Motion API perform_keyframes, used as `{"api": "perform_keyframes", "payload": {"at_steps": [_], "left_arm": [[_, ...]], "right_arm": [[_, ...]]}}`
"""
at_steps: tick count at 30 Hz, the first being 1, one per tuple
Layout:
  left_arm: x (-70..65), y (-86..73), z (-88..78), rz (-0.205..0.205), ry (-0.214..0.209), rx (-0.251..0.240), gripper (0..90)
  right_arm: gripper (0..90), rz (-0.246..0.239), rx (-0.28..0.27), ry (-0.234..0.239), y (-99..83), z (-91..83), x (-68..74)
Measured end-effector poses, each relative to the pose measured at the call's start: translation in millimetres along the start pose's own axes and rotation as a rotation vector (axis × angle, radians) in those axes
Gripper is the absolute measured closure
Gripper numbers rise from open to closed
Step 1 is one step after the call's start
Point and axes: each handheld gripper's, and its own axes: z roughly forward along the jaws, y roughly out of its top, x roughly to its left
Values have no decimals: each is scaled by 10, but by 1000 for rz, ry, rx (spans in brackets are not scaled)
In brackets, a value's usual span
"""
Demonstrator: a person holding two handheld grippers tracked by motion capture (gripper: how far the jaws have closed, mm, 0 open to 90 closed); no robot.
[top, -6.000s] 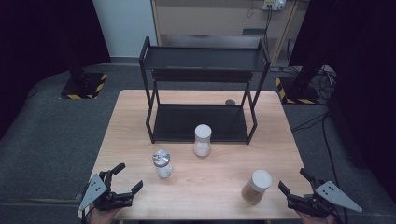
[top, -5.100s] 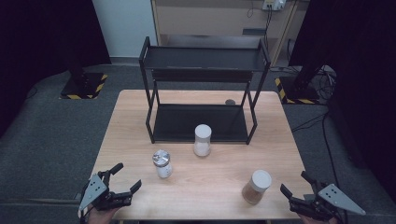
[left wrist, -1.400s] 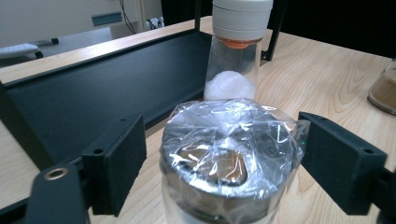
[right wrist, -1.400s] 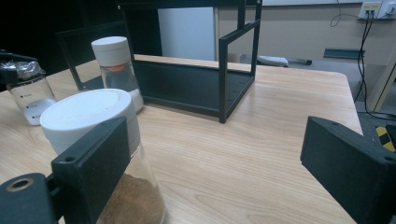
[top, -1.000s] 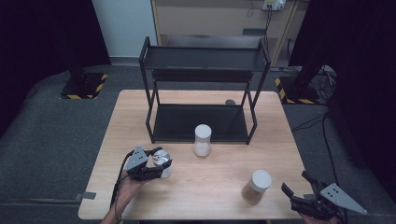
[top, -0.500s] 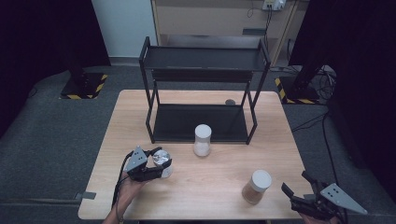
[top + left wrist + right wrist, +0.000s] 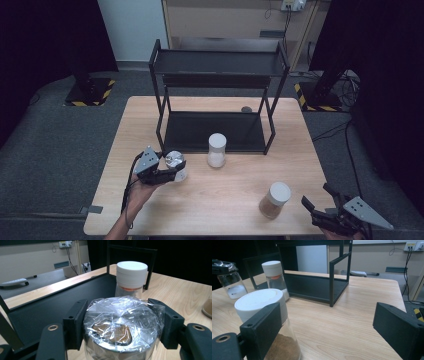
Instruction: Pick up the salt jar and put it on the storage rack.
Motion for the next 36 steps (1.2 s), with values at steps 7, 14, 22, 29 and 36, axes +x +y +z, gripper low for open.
{"api": "perform_keyframes", "payload": {"at_steps": [7, 14, 22, 29, 36], "left_arm": [[13, 110, 120, -22, 31, -3, 337], [9, 201, 242, -21, 61, 10, 337], [11, 274, 405, -29, 112, 12, 337], [45, 336, 544, -30, 137, 10, 338], [47, 377, 680, -27, 175, 20, 337]], "right_arm": [[88, 2, -2, 2, -4, 1, -6], [89, 5, -1, 2, -7, 3, -13], [90, 9, -2, 7, -11, 4, -22], [90, 10, -4, 7, -14, 1, -26], [90, 14, -5, 7, -17, -1, -30]]}}
